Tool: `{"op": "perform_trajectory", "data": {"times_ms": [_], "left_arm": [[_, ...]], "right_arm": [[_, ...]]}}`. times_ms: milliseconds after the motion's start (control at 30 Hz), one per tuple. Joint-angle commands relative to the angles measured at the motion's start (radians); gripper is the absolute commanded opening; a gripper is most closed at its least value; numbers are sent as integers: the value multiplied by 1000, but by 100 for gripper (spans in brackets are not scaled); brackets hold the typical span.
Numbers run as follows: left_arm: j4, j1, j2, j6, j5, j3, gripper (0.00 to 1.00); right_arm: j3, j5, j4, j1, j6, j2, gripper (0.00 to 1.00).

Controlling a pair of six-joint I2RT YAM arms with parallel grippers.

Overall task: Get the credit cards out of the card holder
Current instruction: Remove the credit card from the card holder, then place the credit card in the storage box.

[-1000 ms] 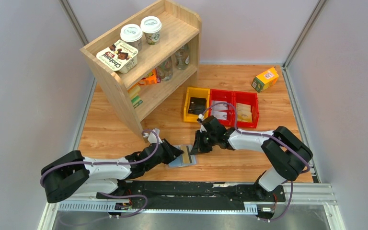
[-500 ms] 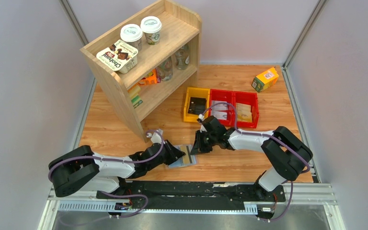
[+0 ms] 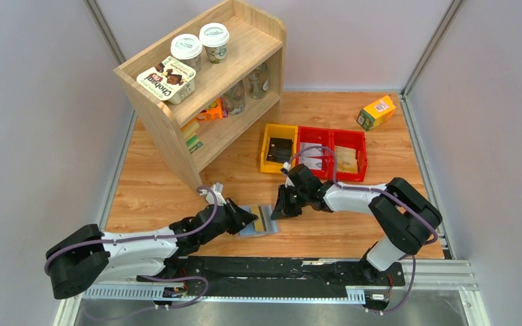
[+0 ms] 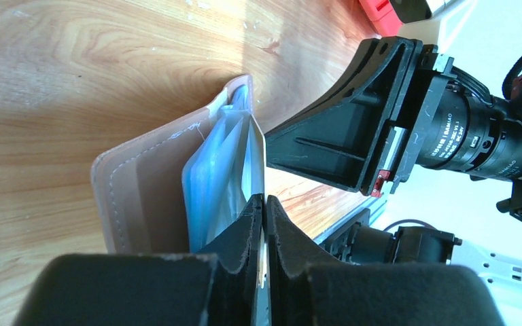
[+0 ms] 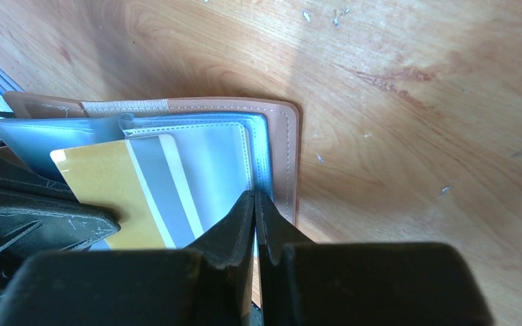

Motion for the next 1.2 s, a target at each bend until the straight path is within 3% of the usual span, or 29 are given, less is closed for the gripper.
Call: {"op": "perform_trajectory", "data": {"times_ms": [0, 267, 400, 533, 667, 800, 1000, 1167], "left_arm": [[-29, -1, -55, -30, -10, 13, 8], [-493, -1, -259, 126, -59, 153, 0], [-598, -1, -287, 290, -74, 221, 0], [-633, -1, -250, 496, -54, 316, 0], [-657, -33, -209, 721, -79, 399, 0], [-669, -113, -182, 931, -195, 476, 0], [-624, -242, -104, 1208, -399, 525, 0], [-491, -312, -29, 1383, -465, 534, 0]], "right_arm": [[-23, 74, -50, 4, -13, 43, 8], [-20, 75, -55, 4, -14, 4, 8], [3, 75, -73, 4, -14, -37, 10], [54, 86, -121, 4, -16, -92, 12], [126, 113, -184, 4, -16, -146, 23], [178, 190, -263, 4, 24, -248, 43], [188, 297, -329, -5, 140, -508, 62], [189, 304, -346, -3, 205, -612, 64]]}}
